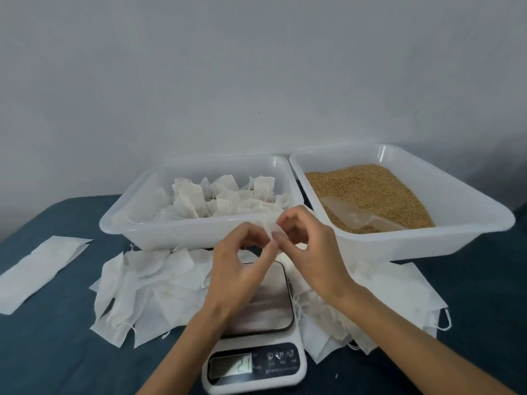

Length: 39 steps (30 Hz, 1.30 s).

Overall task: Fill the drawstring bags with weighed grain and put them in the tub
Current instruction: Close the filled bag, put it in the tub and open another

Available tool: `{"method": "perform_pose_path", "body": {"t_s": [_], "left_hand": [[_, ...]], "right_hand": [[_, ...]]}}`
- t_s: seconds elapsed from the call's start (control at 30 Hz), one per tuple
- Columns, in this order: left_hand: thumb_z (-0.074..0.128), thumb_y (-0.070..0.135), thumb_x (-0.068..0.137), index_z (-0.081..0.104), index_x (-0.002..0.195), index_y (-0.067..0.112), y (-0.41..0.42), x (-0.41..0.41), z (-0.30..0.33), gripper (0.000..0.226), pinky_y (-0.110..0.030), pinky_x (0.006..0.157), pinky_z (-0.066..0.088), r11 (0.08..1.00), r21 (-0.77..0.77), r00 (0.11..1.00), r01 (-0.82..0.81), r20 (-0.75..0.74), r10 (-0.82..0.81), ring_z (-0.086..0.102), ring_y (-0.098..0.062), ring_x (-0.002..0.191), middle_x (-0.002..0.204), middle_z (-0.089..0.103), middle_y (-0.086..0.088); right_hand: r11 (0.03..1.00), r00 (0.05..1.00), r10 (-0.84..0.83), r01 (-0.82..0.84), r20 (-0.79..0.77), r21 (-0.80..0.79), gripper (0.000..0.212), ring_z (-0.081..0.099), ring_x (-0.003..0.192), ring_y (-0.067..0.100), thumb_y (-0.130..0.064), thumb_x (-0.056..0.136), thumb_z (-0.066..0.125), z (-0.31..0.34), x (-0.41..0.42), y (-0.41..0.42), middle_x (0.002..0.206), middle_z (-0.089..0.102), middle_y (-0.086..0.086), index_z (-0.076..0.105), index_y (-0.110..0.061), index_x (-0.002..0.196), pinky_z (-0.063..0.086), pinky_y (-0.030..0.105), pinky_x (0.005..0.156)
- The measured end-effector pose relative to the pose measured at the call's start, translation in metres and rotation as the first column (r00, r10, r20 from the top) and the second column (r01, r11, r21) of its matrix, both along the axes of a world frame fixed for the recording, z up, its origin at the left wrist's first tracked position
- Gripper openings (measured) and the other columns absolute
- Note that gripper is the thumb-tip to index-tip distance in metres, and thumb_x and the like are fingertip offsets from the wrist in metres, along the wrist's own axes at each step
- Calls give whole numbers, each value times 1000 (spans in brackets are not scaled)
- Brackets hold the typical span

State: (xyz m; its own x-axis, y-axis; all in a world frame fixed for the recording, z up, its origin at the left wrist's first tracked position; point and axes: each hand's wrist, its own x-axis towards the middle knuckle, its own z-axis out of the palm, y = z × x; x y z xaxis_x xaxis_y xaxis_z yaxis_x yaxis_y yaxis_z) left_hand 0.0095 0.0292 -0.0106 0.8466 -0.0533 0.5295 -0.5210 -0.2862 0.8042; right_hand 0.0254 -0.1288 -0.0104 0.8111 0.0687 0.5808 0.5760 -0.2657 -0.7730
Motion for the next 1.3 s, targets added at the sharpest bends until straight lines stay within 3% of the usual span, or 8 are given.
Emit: {"method": "perform_pose_path", "body": {"t_s": [0.33,0.43,0.53,0.63,0.73,0.9,1.2,1.3], "left_hand": [[69,14,100,69,86,20,3,6,-4,15,-27,82,54,998,21,998,-65,3,65,66,-16,87,85,68,8],[70,29,96,78,94,24,3,6,-3,10,-14,91,45,997,68,999,-28,47,25,62,-14,114,112,63,8],[69,27,97,81,99,25,6,8,-2,11,-18,99,45,999,-33,999,-34,-22,33,52,-7,133,133,58,6],[69,11,99,79,99,18,11,11,0,13,-17,84,52,964,-267,989,24,-133,-61,66,-9,113,114,72,2],[70,-2,95,78,96,14,14,14,-1,18,-16,72,49,939,-343,983,14,-167,-75,61,-11,72,75,67,7],[66,-9,95,79,95,17,12,16,-2,29,-12,77,49,953,-287,994,-100,-61,86,62,-2,78,76,67,16],[69,-1,96,79,106,12,12,15,-3,19,-15,70,51,938,-346,988,-1,-148,-54,61,-2,71,72,64,15],[70,0,96,80,103,15,16,17,-3,19,-16,69,51,919,-394,987,-32,-155,-32,60,-6,69,72,63,8]], "right_hand": [[941,980,-67,125,190,-314,20,62,80,8,-11,98,62,-2,4,-6,88,65,-17,73,-27,100,51,24,74],[990,998,55,-54,3,-129,36,58,74,3,-23,105,55,6,-1,-3,76,59,-24,61,-50,80,41,12,70],[979,984,152,-136,-97,149,16,67,75,11,-33,100,61,12,-1,-6,83,73,-5,76,-30,95,51,23,68],[945,976,169,-121,-136,302,24,65,83,18,-22,96,68,14,5,-13,92,70,23,73,1,102,50,32,75],[972,991,77,-49,-114,228,19,65,85,20,-18,92,73,11,6,-14,96,68,15,75,0,96,52,33,78],[965,952,-261,259,162,28,14,50,68,12,-16,84,82,6,3,-9,83,57,-4,70,-10,80,42,20,65],[992,992,79,-68,-102,108,16,63,47,26,-38,98,66,11,1,-13,87,72,-8,71,-26,88,42,33,43],[995,990,64,-54,-124,86,33,64,42,27,-31,100,65,11,1,-14,58,61,-5,64,-20,69,41,40,40]]}}
